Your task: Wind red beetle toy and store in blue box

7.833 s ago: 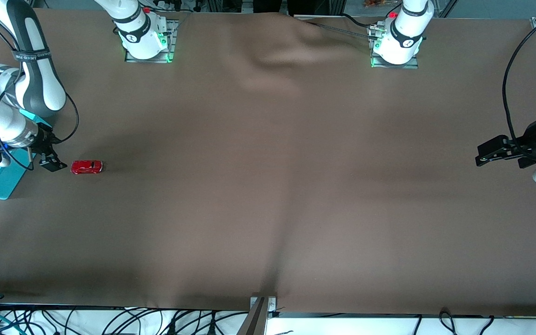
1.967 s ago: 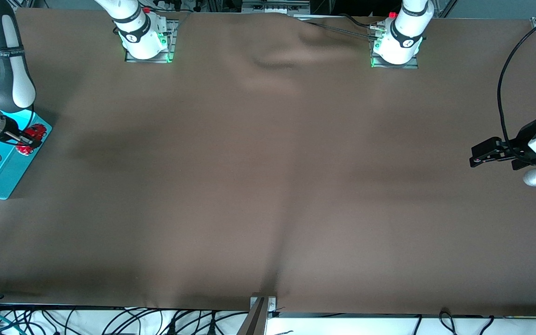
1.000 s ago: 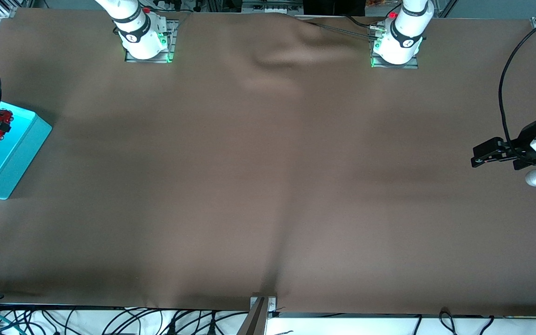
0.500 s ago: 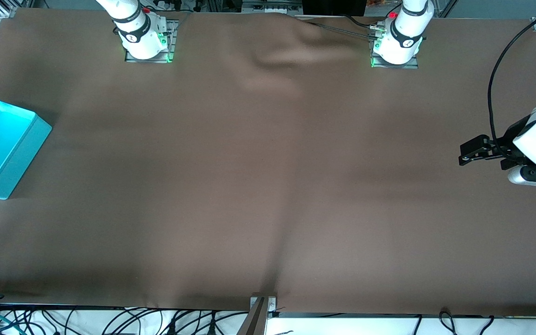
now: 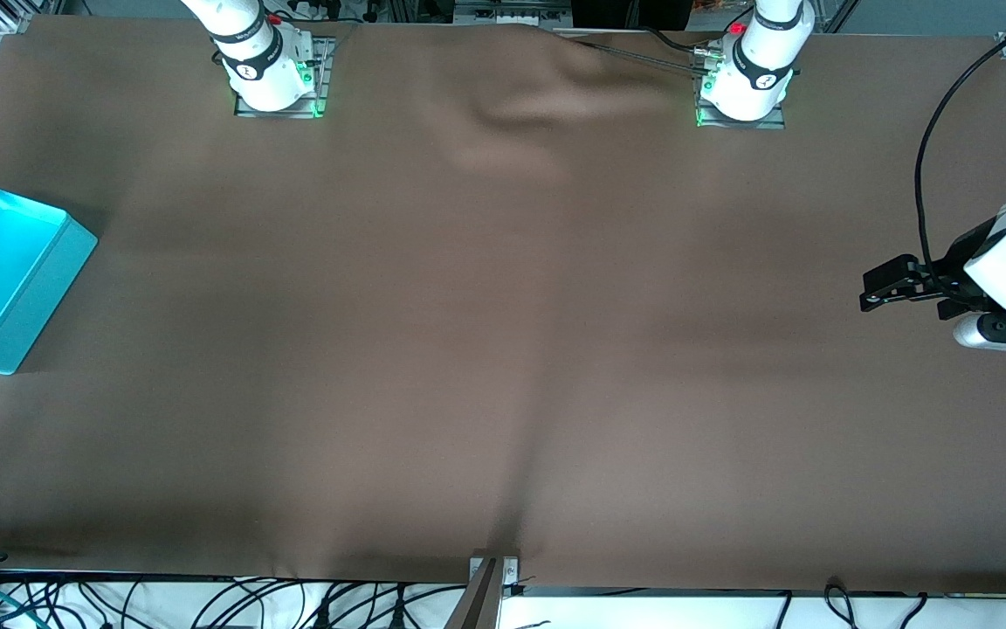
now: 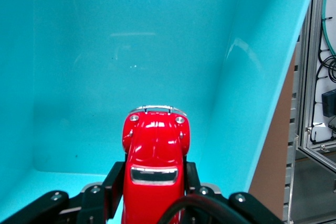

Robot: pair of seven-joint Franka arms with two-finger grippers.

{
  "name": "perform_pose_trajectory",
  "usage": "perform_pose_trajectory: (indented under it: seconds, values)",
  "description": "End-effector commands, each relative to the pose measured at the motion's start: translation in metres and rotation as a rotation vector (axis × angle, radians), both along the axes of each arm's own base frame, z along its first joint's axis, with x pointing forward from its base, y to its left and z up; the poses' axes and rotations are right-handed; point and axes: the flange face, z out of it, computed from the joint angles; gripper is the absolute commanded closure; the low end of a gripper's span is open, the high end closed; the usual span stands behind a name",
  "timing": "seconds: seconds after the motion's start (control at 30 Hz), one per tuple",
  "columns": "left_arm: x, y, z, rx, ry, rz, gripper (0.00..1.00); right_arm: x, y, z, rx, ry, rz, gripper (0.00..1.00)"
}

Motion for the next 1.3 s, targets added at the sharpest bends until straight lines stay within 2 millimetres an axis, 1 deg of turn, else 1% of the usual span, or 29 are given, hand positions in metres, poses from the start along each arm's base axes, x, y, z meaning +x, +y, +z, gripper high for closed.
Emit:
perform_pose_trajectory:
  seconds: [0.0, 0.27, 0.47, 0.6, 0.7, 1.0, 1.07, 1.1, 1.13, 1.27]
  values:
    - [-0.001, 0.001, 0.000, -0.017, 0.003, -0.012, 0.00, 0.000, -0.015, -0.005, 0.030, -0.019, 0.012, 1.00]
    - [-0.001, 0.008, -0.002, -0.016, 0.006, -0.001, 0.00, -0.014, -0.027, -0.029, 0.069, -0.038, 0.019, 1.00]
    - [-0.001, 0.008, -0.001, -0.016, 0.005, -0.001, 0.00, -0.021, -0.034, -0.035, 0.068, -0.034, 0.017, 1.00]
    - [-0.001, 0.010, -0.002, -0.015, 0.006, 0.002, 0.00, -0.027, -0.040, -0.045, 0.060, -0.029, 0.023, 1.00]
    - [-0.001, 0.012, -0.001, -0.015, 0.005, 0.005, 0.00, -0.026, -0.039, -0.055, 0.060, -0.029, 0.031, 1.00]
    - [-0.001, 0.012, -0.001, -0.015, 0.005, 0.005, 0.00, -0.026, -0.038, -0.059, 0.067, -0.030, 0.032, 1.00]
    - [0.000, 0.012, -0.002, -0.015, 0.006, 0.005, 0.00, -0.026, -0.038, -0.059, 0.067, -0.030, 0.032, 0.84]
    - [0.000, 0.011, -0.002, -0.015, 0.006, 0.003, 0.00, -0.026, -0.038, -0.059, 0.067, -0.030, 0.032, 0.71]
    - [-0.001, 0.011, -0.001, -0.015, 0.005, 0.003, 0.00, -0.026, -0.038, -0.059, 0.067, -0.030, 0.032, 0.62]
    - [-0.001, 0.011, -0.001, -0.015, 0.005, 0.003, 0.00, -0.025, -0.037, -0.059, 0.067, -0.030, 0.035, 0.40]
